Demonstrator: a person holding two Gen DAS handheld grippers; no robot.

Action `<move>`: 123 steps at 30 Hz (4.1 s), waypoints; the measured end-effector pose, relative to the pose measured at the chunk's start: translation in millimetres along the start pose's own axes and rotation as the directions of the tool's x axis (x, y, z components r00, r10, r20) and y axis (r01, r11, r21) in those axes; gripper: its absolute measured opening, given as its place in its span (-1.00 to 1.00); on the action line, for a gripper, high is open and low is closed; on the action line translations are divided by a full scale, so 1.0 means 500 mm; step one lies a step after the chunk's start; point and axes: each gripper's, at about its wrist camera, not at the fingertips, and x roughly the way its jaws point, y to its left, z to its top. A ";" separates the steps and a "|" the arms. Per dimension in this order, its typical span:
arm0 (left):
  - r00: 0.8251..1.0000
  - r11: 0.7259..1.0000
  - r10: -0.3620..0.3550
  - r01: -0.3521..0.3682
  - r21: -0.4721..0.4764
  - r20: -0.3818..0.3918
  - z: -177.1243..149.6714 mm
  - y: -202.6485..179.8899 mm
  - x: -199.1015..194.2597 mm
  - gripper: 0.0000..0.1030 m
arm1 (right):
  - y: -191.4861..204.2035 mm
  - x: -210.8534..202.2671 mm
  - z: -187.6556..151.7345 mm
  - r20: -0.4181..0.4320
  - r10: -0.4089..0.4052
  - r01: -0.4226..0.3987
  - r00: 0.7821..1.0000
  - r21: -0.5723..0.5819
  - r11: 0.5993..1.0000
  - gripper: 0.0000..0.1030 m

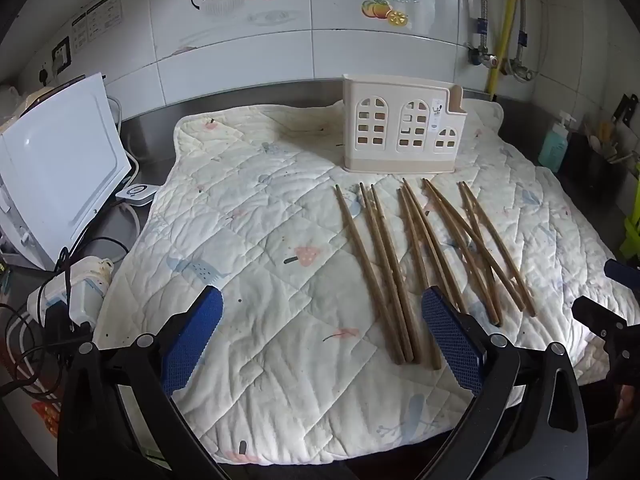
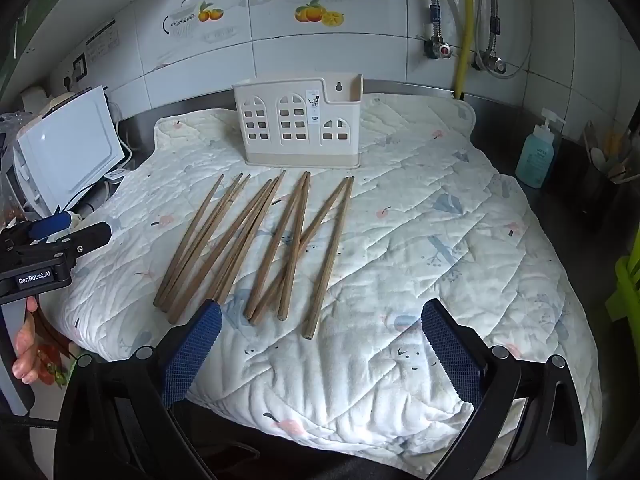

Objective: Organize utensils

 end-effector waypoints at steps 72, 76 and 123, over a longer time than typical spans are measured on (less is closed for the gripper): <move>1.000 0.999 -0.011 0.011 -0.033 -0.013 0.041 0.007 0.046 0.89 | -0.016 -0.003 0.024 0.051 -0.017 0.016 0.999 0.020 1.000 0.87; 1.000 0.999 -0.013 0.012 -0.033 -0.016 0.042 0.004 0.047 0.89 | -0.021 -0.003 0.018 0.048 -0.016 0.015 0.999 0.027 1.000 0.87; 0.992 0.999 0.008 -0.002 -0.046 0.127 0.058 0.002 -0.019 0.88 | -0.022 -0.035 0.037 0.111 -0.044 0.039 0.993 0.044 0.998 0.68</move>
